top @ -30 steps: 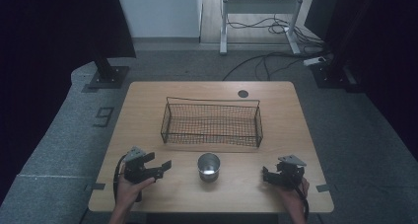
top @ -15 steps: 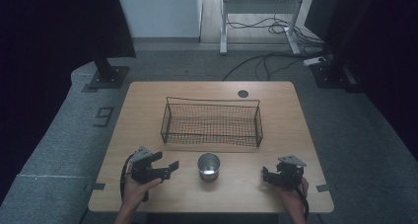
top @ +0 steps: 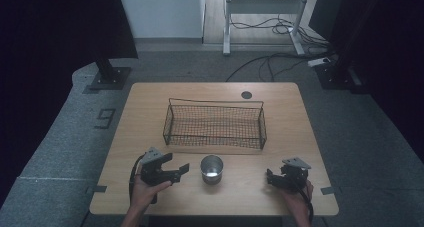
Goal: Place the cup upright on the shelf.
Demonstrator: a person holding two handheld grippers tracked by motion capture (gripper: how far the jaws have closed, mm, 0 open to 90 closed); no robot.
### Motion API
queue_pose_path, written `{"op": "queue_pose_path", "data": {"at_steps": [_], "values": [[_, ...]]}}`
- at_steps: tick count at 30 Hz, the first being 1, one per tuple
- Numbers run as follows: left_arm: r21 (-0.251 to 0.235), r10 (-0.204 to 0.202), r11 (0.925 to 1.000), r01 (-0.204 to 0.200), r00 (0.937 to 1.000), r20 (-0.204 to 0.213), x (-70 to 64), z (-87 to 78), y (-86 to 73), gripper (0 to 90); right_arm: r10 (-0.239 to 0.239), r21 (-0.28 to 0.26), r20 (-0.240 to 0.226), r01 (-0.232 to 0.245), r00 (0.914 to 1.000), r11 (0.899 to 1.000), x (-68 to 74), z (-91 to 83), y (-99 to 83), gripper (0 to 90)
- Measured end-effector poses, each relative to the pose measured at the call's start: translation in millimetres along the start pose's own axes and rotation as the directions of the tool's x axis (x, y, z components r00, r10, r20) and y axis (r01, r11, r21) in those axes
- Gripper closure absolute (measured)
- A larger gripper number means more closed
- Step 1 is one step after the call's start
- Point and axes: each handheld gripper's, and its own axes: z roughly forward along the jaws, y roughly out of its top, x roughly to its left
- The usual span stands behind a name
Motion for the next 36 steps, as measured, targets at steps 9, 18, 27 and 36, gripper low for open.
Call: {"op": "queue_pose_path", "data": {"at_steps": [9,18,27,36], "values": [[0.038,0.041,0.9984,-0.042,0.9991,0.01,-10.9,16.1,4.6,14.8,0.005,-0.003,0.003,-0.005,1.0,1.0,-0.2,-0.1,-0.2,8.4],[0.055,0.072,0.9958,-0.074,0.997,0.028,-22.5,29.8,13.1,14.5,0.007,-0.003,0.007,-0.007,1.0,1.0,-0.5,-0.3,-0.2,8.8],[0.06,0.097,0.9932,-0.1,0.994,0.051,-35.4,41.5,15.8,12.4,0.007,-0.004,0.006,-0.007,1.0,1.0,-0.8,-0.2,-0.2,9.1],[0.085,0.108,0.99,-0.112,0.9926,0.056,-43.4,50.6,15.0,8.1,0.01,-0.006,0.01,-0.01,0.9999,1.0,-1.4,-0.3,-0.1,9.9]]}}
